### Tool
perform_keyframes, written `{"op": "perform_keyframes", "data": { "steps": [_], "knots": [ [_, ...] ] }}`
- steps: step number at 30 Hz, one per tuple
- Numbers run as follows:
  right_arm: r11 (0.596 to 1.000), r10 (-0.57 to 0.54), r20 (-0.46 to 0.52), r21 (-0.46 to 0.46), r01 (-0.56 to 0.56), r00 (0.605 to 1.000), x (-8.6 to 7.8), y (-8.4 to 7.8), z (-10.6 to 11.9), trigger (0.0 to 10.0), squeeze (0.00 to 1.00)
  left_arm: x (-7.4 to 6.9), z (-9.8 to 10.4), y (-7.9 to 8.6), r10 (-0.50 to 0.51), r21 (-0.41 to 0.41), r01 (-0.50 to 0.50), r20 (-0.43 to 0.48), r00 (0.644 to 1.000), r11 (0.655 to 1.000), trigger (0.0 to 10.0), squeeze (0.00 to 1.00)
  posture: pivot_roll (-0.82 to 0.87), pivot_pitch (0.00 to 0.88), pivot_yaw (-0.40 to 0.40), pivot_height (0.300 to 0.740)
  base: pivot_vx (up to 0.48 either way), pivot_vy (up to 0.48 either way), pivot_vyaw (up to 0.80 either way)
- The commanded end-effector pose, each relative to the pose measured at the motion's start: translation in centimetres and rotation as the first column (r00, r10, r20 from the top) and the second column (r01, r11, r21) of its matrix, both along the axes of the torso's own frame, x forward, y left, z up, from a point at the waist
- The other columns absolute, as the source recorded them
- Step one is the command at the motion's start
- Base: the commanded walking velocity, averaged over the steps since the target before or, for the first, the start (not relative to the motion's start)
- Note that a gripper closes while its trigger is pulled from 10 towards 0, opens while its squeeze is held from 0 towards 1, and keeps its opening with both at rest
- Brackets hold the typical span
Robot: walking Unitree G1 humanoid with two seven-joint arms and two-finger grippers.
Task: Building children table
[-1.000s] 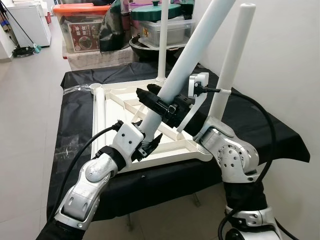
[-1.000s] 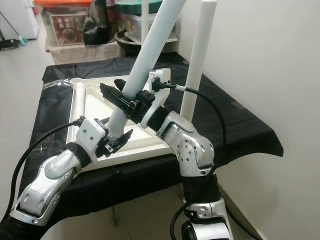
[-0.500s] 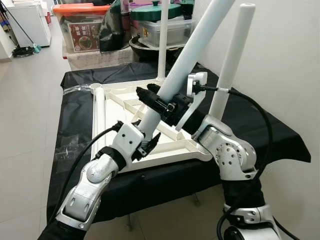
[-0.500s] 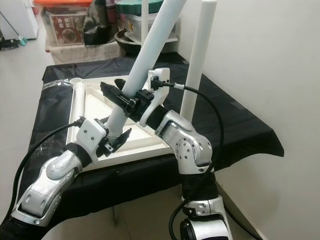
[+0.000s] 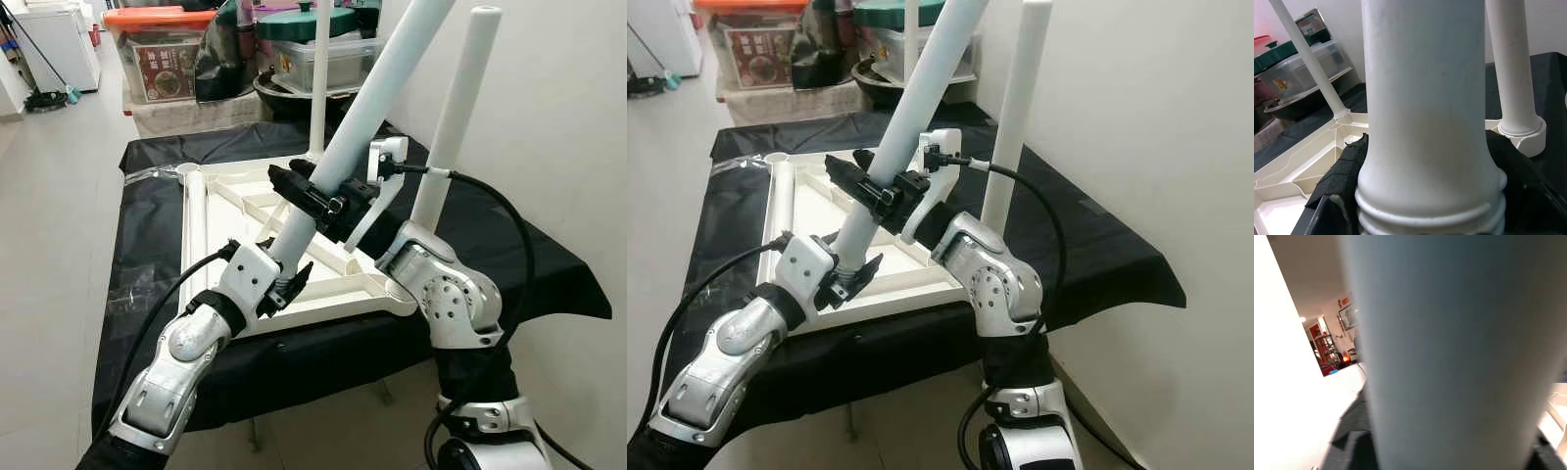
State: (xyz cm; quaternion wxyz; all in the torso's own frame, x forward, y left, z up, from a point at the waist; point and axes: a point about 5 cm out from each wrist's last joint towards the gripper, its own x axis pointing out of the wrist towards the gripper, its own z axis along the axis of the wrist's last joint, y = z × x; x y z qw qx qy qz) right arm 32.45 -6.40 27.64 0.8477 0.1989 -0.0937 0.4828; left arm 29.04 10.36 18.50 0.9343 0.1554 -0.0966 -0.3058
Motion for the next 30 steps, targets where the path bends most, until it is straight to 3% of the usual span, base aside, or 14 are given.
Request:
{"op": "perform_keyframes", "data": {
  "steps": [1, 13, 14, 15, 16, 25, 26, 28, 29, 30],
  "knots": [
    [0.999, 0.035, 0.026, 0.007, -0.035, 0.999, -0.3, 0.6, 0.6, 0.0, 0.00, -0.3, -0.5, -0.6, -0.040, 0.034, 0.040, 0.000, 0.999, 0.999, 10.0, 0.00, 0.10, 0.016, -0.037, 0.740, 0.000, 0.000, 0.00],
    [1.000, 0.028, 0.022, 0.013, -0.028, 0.999, -0.2, 0.5, 0.4, 0.0, 0.00, -0.3, -1.2, -0.7, -0.039, 0.035, 0.040, -0.045, 0.998, 0.999, 10.0, 0.00, 0.09, 0.006, -0.028, 0.740, 0.000, 0.000, 0.00],
    [1.000, 0.028, 0.024, 0.014, -0.028, 0.999, -0.2, 0.5, 0.5, 0.0, 0.00, -0.3, -1.3, -0.6, -0.030, 0.029, 0.032, -0.061, 0.998, 0.999, 10.0, 0.59, 0.09, 0.002, -0.030, 0.740, 0.000, 0.000, 0.00],
    [1.000, 0.028, 0.024, 0.014, -0.028, 0.999, -0.2, 0.5, 0.5, 0.0, 0.00, -0.3, -1.3, -0.6, -0.030, 0.029, 0.032, -0.061, 0.998, 0.999, 10.0, 0.59, 0.09, 0.002, -0.030, 0.740, 0.000, 0.000, 0.00],
    [0.999, 0.028, 0.025, 0.015, -0.028, 0.999, -0.2, 0.5, 0.5, 0.0, 0.00, -0.2, -1.5, -0.5, -0.024, 0.025, 0.025, -0.071, 0.997, 0.999, 10.0, 1.00, 0.09, 0.002, -0.030, 0.740, 0.000, 0.000, 0.00],
    [1.000, 0.005, 0.044, 0.014, -0.006, 0.999, -0.1, 0.0, 0.9, 0.0, 0.00, -0.6, -2.1, 0.5, 0.008, 0.034, -0.005, -0.094, 0.996, 0.999, 10.0, 1.00, 0.09, 0.000, -0.029, 0.740, 0.000, 0.000, 0.00],
    [1.000, -0.016, 0.052, 0.005, 0.016, 0.999, 0.1, -0.3, 0.9, 2.7, 0.00, -0.7, -2.3, 0.9, 0.023, 0.051, -0.018, -0.095, 0.995, 0.999, 10.0, 0.00, 0.10, 0.000, -0.031, 0.740, 0.000, 0.000, 0.00],
    [1.000, -0.031, 0.056, -0.001, 0.031, 0.998, 0.2, -0.5, 1.0, 2.7, 0.00, -0.8, -2.5, 1.2, 0.042, 0.053, -0.037, -0.098, 0.994, 0.998, 10.0, 0.00, 0.09, 0.000, -0.031, 0.740, 0.000, 0.000, 0.00],
    [0.998, -0.056, 0.056, -0.004, 0.056, 0.997, 0.4, -0.9, 1.0, 10.0, 0.00, -0.9, -2.6, 1.7, 0.067, 0.054, -0.062, -0.096, 0.993, 0.997, 10.0, 0.00, 0.09, 0.000, -0.032, 0.740, 0.000, 0.000, 0.00],
    [0.997, -0.080, 0.051, -0.010, 0.080, 0.996, 0.6, -1.2, 0.9, 10.0, 0.00, -0.9, -2.8, 2.2, 0.102, 0.050, -0.097, -0.095, 0.990, 0.994, 10.0, 0.00, 0.09, 0.000, -0.033, 0.740, 0.000, 0.000, 0.00]
  ]
}}
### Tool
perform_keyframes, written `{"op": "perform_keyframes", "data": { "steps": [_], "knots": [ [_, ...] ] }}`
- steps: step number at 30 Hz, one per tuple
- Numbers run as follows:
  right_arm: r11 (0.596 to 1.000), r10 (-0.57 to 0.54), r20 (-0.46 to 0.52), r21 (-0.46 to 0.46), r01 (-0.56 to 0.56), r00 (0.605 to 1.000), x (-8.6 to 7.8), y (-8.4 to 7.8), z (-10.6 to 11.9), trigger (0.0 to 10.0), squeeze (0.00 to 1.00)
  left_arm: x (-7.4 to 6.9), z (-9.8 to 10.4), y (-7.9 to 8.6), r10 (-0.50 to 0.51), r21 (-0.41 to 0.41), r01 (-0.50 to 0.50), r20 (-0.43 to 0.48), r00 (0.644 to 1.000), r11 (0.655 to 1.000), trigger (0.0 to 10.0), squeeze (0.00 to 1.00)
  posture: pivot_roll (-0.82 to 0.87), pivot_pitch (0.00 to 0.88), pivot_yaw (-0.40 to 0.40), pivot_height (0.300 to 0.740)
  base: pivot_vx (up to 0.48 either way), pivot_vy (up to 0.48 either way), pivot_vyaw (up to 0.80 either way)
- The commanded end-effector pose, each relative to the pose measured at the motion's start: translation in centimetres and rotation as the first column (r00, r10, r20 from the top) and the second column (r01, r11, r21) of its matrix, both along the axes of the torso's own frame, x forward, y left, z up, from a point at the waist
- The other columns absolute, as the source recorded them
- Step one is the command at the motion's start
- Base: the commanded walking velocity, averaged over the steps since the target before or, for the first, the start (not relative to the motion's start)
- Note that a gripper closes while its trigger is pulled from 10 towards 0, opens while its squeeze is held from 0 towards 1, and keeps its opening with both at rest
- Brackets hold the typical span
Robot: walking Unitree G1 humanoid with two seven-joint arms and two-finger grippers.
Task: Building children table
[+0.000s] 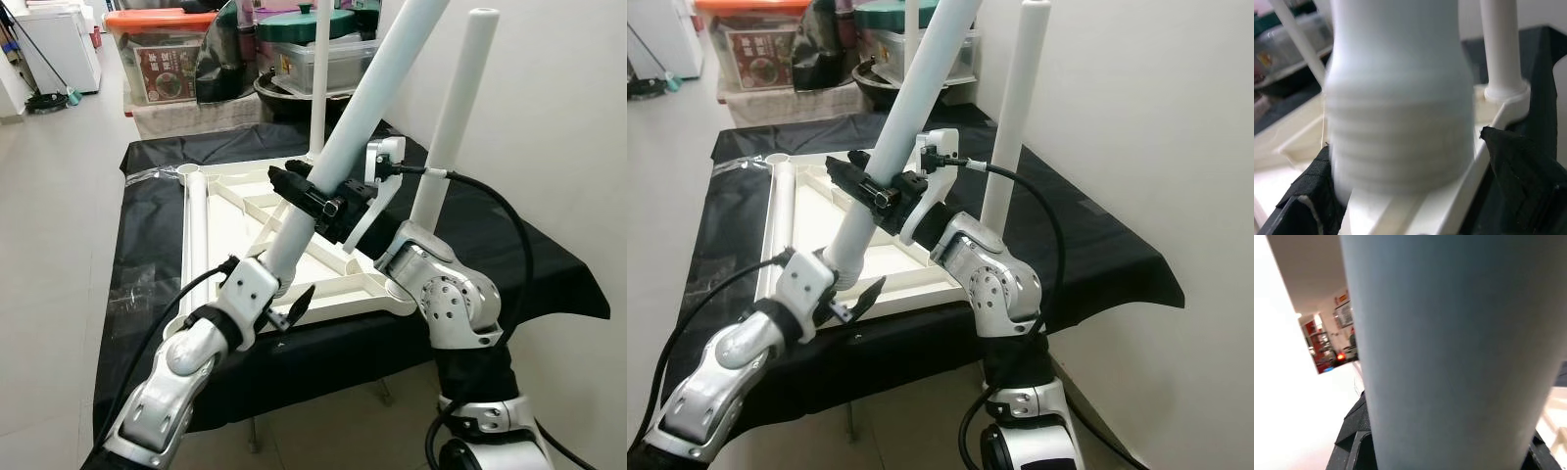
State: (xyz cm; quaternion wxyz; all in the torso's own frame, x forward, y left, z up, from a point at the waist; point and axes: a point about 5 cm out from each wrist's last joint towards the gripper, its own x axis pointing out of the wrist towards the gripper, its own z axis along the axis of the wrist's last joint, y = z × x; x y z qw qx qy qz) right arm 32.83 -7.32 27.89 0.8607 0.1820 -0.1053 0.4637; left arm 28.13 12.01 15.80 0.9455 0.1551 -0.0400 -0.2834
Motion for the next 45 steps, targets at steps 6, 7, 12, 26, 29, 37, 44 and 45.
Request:
{"op": "perform_keyframes", "data": {
  "steps": [6, 7, 12, 26, 29, 37, 44, 45],
  "knots": [
    [0.990, -0.134, 0.029, -0.026, 0.135, 0.991, 0.9, -1.6, -0.1, 10.0, 0.00, -0.4, -0.5, 1.5, 0.121, -0.006, -0.121, -0.006, 0.993, 0.993, 10.0, 0.00, 0.10, 0.008, -0.037, 0.740, 0.000, 0.000, 0.16],
    [0.985, -0.164, 0.038, -0.038, 0.166, 0.986, 1.0, -1.9, -0.3, 10.0, 0.00, -0.7, -0.6, 1.5, 0.129, -0.017, -0.129, -0.015, 0.992, 0.991, 10.0, 0.00, 0.10, 0.009, -0.040, 0.740, 0.000, 0.000, 0.79],
    [0.978, -0.201, 0.058, -0.049, 0.203, 0.978, 1.1, -2.0, -0.5, 10.0, 0.00, -1.6, -0.6, 0.7, 0.126, -0.078, -0.127, -0.021, 0.992, 0.989, 10.0, 0.00, 0.10, 0.013, -0.042, 0.740, 0.000, 0.000, 0.79],
    [0.946, -0.315, 0.069, -0.060, 0.319, 0.947, 0.9, -1.9, -1.7, 10.0, 0.00, -2.9, 0.2, -1.1, 0.124, -0.279, -0.139, -0.072, 0.990, 0.950, 10.0, 0.00, 0.10, 0.028, -0.050, 0.740, 0.000, 0.000, 0.79],
    [0.938, -0.336, 0.059, -0.064, 0.339, 0.940, 1.1, -2.0, -2.2, 10.0, 0.00, -3.0, 0.3, -1.1, 0.137, -0.304, -0.156, -0.083, 0.987, 0.940, 10.0, 0.00, 0.10, 0.036, -0.057, 0.740, 0.000, 0.000, 0.79],
    [0.915, -0.397, 0.052, -0.063, 0.400, 0.916, 1.6, -2.4, -2.3, 10.0, 0.00, -3.1, 0.5, -1.0, 0.150, -0.324, -0.173, -0.093, 0.984, 0.930, 10.0, 0.00, 0.10, 0.050, -0.065, 0.740, 0.000, 0.000, 0.79],
    [0.902, -0.425, 0.052, -0.061, 0.427, 0.904, 1.9, -2.4, -2.3, 10.0, 0.00, -3.3, 0.5, -1.3, 0.147, -0.325, -0.171, -0.096, 0.984, 0.930, 10.0, 0.00, 0.10, 0.059, -0.070, 0.740, 0.000, 0.000, 0.79],
    [0.901, -0.427, 0.052, -0.061, 0.430, 0.903, 1.9, -2.4, -2.2, 10.0, 0.00, -3.4, 0.6, -1.3, 0.145, -0.327, -0.170, -0.098, 0.985, 0.930, 10.0, 0.00, 0.10, 0.060, -0.069, 0.740, 0.000, 0.000, 0.79]
  ]
}}
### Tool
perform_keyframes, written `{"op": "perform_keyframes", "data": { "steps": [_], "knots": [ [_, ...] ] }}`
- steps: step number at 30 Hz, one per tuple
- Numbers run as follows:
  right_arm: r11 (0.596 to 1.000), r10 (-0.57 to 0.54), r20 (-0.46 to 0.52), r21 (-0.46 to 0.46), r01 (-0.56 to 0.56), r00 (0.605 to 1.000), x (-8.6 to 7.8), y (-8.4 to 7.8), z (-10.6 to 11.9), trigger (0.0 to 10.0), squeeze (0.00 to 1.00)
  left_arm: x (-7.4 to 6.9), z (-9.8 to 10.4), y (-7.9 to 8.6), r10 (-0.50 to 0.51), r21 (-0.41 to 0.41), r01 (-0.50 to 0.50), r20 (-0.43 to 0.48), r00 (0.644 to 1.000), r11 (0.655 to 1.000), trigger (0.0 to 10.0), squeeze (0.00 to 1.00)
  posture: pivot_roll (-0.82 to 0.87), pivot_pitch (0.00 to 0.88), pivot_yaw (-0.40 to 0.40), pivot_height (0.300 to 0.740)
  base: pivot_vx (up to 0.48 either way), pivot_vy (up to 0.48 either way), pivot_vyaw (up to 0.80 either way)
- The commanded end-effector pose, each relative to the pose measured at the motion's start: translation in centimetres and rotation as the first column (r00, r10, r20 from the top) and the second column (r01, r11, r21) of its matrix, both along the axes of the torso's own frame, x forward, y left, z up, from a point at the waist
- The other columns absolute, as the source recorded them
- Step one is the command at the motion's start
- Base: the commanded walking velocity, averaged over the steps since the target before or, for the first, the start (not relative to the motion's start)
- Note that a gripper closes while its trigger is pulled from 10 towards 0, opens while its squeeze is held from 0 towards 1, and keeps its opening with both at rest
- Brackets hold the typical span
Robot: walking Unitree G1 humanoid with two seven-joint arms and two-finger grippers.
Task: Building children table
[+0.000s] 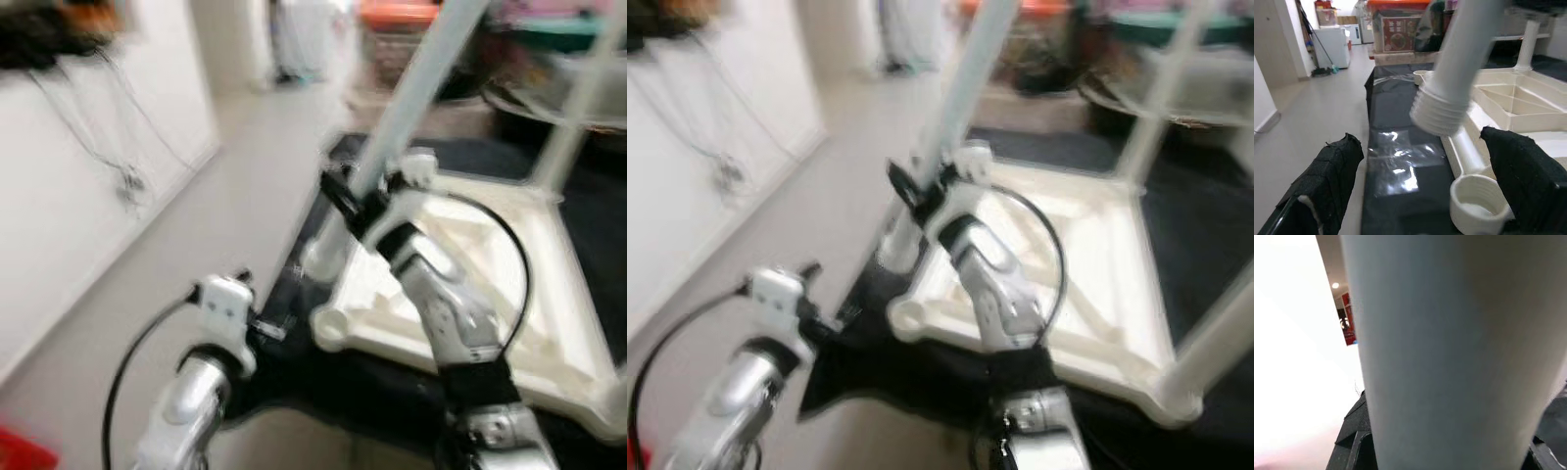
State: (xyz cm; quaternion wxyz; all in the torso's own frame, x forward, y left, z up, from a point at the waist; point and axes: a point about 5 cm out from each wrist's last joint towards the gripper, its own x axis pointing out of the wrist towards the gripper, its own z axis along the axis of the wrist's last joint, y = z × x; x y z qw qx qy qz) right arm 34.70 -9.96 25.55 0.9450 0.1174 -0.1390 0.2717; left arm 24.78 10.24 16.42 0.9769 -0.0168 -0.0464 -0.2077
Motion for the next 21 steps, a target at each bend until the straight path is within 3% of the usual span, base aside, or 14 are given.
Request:
{"op": "perform_keyframes", "data": {
  "steps": [1, 7, 9, 11, 12, 15, 17, 21],
  "knots": [
    [1.000, -0.005, 0.007, -0.002, 0.005, 1.000, 0.1, 0.2, 0.1, 10.0, 0.00, -0.1, -0.1, 0.5, 0.013, 0.005, -0.013, -0.011, 1.000, 1.000, 10.0, 0.00, 0.10, 0.060, -0.069, 0.740, 0.000, 0.000, 0.79],
    [1.000, -0.028, -0.015, -0.007, 0.028, 1.000, 0.5, 0.0, -0.1, 10.0, 0.00, -0.2, -0.3, 0.3, 0.012, 0.006, -0.012, -0.019, 1.000, 1.000, 10.0, 0.00, 0.09, 0.063, -0.068, 0.740, 0.000, 0.000, 0.73],
    [0.989, -0.122, -0.041, -0.085, 0.118, 0.992, 1.3, -0.4, -0.6, 10.0, 0.00, -0.2, -0.4, 0.2, 0.016, 0.004, -0.015, -0.026, 1.000, 1.000, 10.0, 0.00, 0.09, 0.064, -0.067, 0.740, 0.000, 0.000, 0.00],
    [0.945, -0.277, -0.060, -0.197, 0.261, 0.959, 2.3, -1.1, -1.0, 10.0, 0.00, -0.3, -0.4, 0.2, 0.020, 0.001, -0.020, -0.031, 0.999, 1.000, 10.0, 0.00, 0.09, 0.067, -0.066, 0.740, 0.000, 0.000, 0.00],
    [0.946, -0.305, -0.063, -0.138, 0.294, 0.950, 2.7, -1.5, -0.9, 10.0, 0.00, -0.3, -0.4, 0.2, 0.020, 0.000, -0.020, -0.034, 0.999, 1.000, 10.0, 0.00, 0.09, 0.069, -0.066, 0.740, 0.000, 0.000, 0.00],
    [0.946, -0.318, -0.066, -0.088, 0.312, 0.946, 2.9, -1.8, -0.9, 10.0, 0.00, -0.4, -0.4, 0.2, 0.020, -0.001, -0.021, -0.035, 0.999, 1.000, 10.0, 0.00, 0.09, 0.070, -0.066, 0.740, 0.000, 0.000, 0.00],
    [0.970, -0.222, -0.007, -0.108, 0.220, 0.975, 2.6, -2.2, -0.9, 10.0, 0.00, -0.6, -0.4, 0.2, 0.023, -0.007, -0.023, -0.039, 0.999, 1.000, 10.0, 0.00, 0.09, 0.084, -0.069, 0.740, 0.000, 0.000, 0.00],
    [0.985, -0.167, -0.014, -0.055, 0.166, 0.986, 2.5, -2.4, -0.7, 10.0, 0.00, -0.8, -0.3, 0.2, 0.024, -0.011, -0.025, -0.043, 0.999, 1.000, 10.0, 0.00, 0.10, 0.104, -0.066, 0.740, 0.000, 0.000, 0.00]
  ]
}}
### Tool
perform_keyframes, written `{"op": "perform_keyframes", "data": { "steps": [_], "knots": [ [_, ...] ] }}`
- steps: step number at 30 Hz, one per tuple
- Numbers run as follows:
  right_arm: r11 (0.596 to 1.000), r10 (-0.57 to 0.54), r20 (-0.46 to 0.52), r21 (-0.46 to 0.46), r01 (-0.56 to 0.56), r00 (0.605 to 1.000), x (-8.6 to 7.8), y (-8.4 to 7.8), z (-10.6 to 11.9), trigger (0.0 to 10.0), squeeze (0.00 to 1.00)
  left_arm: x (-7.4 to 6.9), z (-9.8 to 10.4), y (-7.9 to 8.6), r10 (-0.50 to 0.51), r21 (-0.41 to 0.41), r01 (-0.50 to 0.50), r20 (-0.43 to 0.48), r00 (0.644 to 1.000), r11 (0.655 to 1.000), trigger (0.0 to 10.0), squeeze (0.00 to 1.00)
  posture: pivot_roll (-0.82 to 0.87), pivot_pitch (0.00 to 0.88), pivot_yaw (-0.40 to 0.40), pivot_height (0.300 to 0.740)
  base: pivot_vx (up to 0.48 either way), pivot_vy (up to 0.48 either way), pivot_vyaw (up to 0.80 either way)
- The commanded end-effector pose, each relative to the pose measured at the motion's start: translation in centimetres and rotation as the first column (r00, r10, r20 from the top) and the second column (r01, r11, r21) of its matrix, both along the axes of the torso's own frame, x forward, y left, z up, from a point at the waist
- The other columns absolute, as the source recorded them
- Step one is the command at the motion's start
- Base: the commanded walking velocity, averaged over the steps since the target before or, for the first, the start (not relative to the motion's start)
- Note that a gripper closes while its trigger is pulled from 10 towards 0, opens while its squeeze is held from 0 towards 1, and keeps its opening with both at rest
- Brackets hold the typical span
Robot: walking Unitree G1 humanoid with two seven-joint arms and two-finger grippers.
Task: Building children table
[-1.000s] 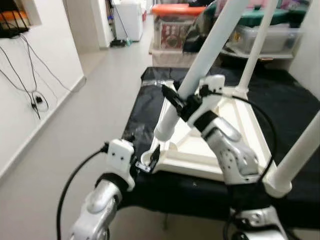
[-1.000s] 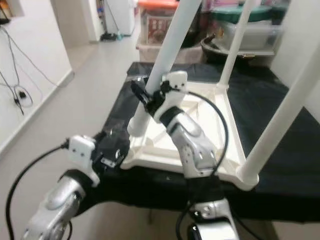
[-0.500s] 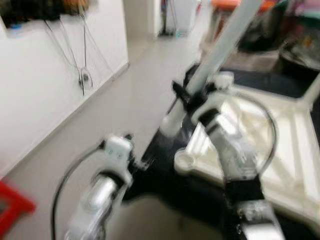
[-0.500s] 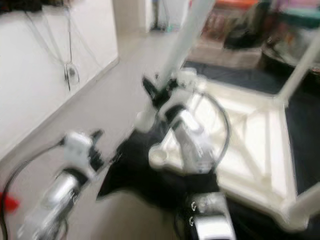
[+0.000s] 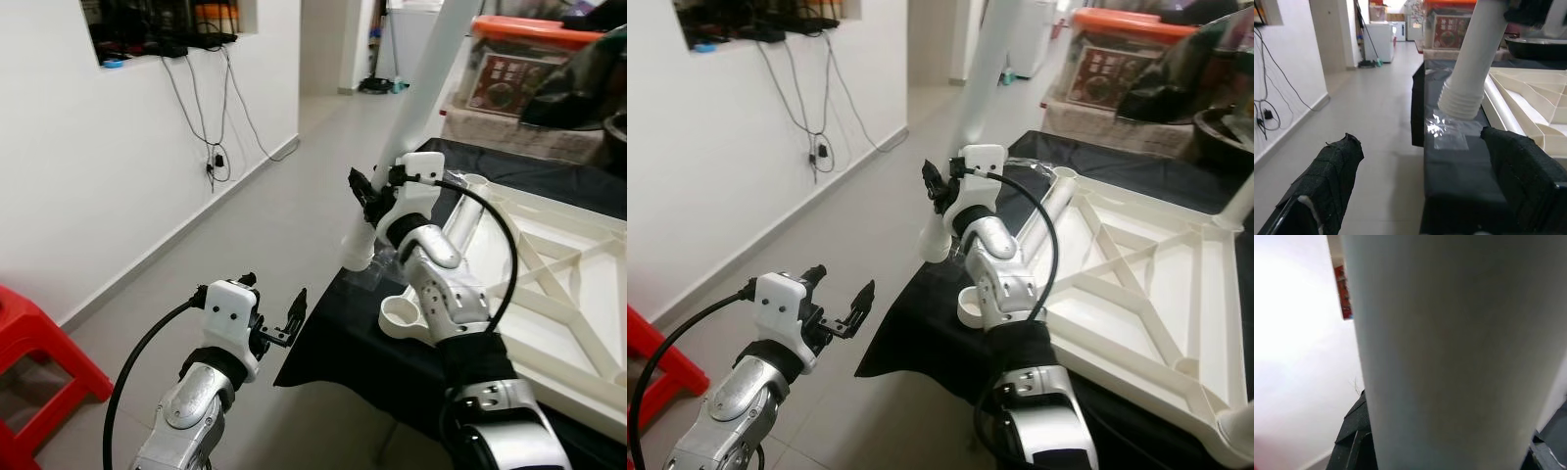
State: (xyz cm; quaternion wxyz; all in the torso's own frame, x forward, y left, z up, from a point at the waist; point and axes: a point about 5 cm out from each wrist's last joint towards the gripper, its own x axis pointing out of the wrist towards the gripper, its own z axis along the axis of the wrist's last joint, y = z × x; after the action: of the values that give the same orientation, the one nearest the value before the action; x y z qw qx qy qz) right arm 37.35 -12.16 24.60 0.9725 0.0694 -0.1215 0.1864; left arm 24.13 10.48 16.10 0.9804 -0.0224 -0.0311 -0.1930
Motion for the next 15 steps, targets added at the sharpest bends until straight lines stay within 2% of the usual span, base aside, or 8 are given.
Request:
{"op": "perform_keyframes", "data": {
  "steps": [1, 4, 8, 15],
  "knots": [
    [0.999, 0.025, 0.017, 0.048, -0.026, 1.000, -0.1, -0.2, 0.3, 10.0, 0.00, -0.3, 0.1, -0.1, -0.005, -0.007, 0.004, -0.011, 1.000, 1.000, 10.0, 0.00, 0.10, 0.111, -0.065, 0.740, 0.000, 0.000, 0.00],
    [0.996, 0.018, 0.011, 0.082, -0.019, 1.000, 0.1, -0.6, 0.7, 10.0, 0.00, -0.6, 0.0, -0.1, -0.003, -0.007, 0.003, -0.020, 1.000, 1.000, 10.0, 0.00, 0.10, 0.123, -0.063, 0.740, 0.000, 0.000, 0.00],
    [0.999, -0.005, 0.036, 0.042, 0.003, 0.999, 0.7, -0.9, 1.3, 10.0, 0.00, -0.8, 0.1, -0.2, -0.005, -0.005, 0.005, -0.023, 1.000, 1.000, 10.0, 0.00, 0.10, 0.151, -0.063, 0.740, 0.000, 0.000, -0.80],
    [1.000, -0.004, 0.098, 0.022, 0.002, 0.995, 1.5, -1.4, 3.0, 10.0, 0.00, -0.9, 0.9, 0.0, -0.002, 0.000, 0.002, -0.016, 1.000, 1.000, 10.0, 0.00, 0.10, 0.210, -0.062, 0.740, 0.000, 0.000, 0.00]
  ]
}}
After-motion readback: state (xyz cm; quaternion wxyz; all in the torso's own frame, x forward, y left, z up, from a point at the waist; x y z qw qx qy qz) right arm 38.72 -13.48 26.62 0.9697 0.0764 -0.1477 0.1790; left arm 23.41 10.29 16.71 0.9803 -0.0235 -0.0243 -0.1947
